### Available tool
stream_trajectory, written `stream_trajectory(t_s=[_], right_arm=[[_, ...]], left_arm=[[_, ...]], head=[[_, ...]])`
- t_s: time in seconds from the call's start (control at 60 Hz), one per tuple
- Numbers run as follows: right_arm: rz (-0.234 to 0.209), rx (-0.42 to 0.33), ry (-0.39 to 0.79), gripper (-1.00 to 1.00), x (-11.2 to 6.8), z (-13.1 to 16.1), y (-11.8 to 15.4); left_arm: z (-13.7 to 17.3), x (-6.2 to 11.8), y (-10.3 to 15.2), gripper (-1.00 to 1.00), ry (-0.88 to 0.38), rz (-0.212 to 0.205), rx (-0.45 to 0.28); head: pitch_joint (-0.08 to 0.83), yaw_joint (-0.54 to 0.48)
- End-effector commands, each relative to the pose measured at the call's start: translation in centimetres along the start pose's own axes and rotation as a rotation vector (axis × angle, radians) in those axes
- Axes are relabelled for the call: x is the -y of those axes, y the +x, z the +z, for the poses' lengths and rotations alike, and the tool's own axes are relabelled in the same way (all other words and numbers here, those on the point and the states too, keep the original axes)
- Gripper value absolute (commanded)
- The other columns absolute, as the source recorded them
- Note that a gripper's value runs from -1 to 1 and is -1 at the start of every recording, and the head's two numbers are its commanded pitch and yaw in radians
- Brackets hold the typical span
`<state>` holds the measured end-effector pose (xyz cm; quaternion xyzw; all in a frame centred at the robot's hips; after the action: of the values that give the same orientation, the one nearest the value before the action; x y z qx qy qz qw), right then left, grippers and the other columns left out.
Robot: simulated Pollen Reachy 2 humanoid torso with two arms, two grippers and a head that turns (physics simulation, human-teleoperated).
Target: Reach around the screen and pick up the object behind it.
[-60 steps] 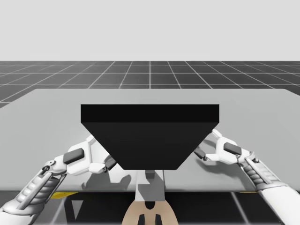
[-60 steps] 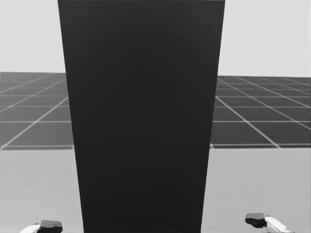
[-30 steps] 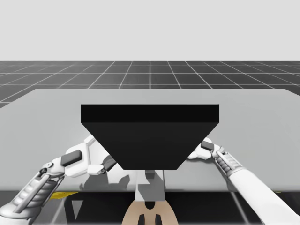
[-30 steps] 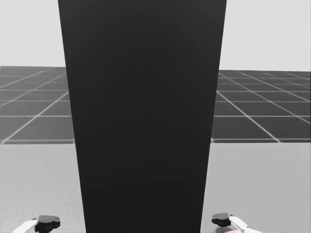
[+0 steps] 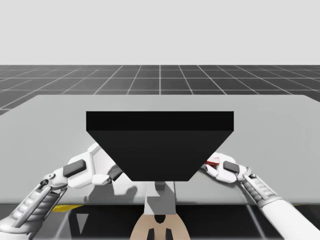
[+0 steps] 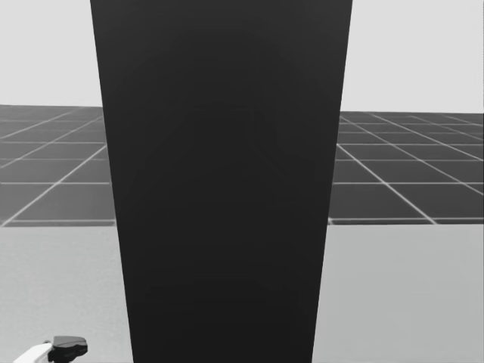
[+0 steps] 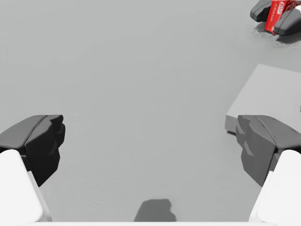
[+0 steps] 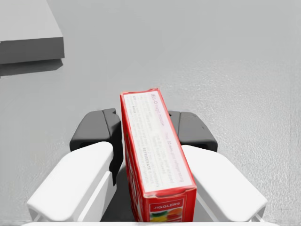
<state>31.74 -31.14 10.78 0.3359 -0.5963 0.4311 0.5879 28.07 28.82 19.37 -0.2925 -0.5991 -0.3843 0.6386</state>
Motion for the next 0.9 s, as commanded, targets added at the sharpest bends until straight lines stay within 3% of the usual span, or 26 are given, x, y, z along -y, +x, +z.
stream_trajectory(t_s=[0.017, 0.25, 0.367, 0.783, 0.9], right_arm=[[0.026, 0.056, -0.05, 1.0, 0.5, 4.4, 1.0], [0.084, 0.074, -0.198, 1.0, 2.1, 10.3, 3.2], [0.11, 0.102, -0.256, 1.0, 2.7, 11.7, 4.6], [0.263, 0.279, -0.452, 1.0, 5.2, 11.7, 14.4], [0.335, 0.308, -0.516, 1.0, 5.3, 11.6, 17.7]], left_arm=[[0.2, -0.3, 0.0, -1.0, 0.016, 0.003, 0.004], [0.4, -0.8, -0.1, -1.0, 0.037, 0.009, 0.01], [0.4, -1.0, 0.0, -1.0, 0.049, 0.008, 0.012], [0.5, -1.6, -0.1, -1.0, 0.084, 0.015, 0.026], [0.5, -1.7, -0.2, -1.0, 0.084, 0.013, 0.023]], head=[[0.175, -0.05], [0.173, -0.05], [0.169, -0.04], [0.166, -0.04], [0.165, -0.04]])
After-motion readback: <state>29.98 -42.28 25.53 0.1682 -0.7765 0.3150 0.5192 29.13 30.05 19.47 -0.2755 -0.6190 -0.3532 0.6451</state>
